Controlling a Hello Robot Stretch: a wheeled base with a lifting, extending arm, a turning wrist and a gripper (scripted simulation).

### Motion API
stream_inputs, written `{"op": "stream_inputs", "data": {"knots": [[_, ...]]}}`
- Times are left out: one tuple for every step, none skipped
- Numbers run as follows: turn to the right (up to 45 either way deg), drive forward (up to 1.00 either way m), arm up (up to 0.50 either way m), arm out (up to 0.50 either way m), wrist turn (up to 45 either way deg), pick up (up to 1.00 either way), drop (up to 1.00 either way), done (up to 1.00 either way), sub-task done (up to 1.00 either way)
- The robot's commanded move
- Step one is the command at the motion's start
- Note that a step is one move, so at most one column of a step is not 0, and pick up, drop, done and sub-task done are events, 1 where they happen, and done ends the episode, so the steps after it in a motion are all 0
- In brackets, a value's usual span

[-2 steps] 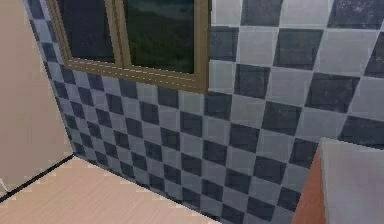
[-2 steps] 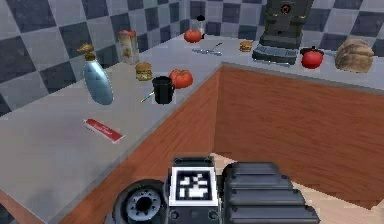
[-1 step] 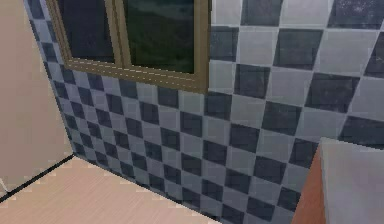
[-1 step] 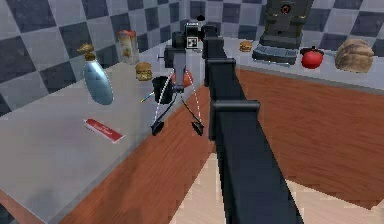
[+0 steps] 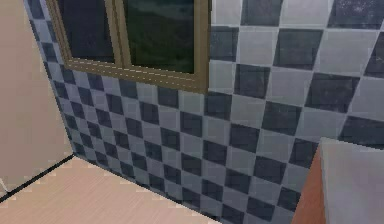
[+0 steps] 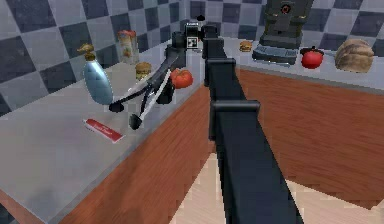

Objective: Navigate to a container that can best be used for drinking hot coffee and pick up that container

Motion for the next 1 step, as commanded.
{"op": "stream_inputs", "data": {"knots": [[0.0, 0.00, 0.00, 0.00, 45.0, 0.00, 0.00, 0.00, 0.00]]}}
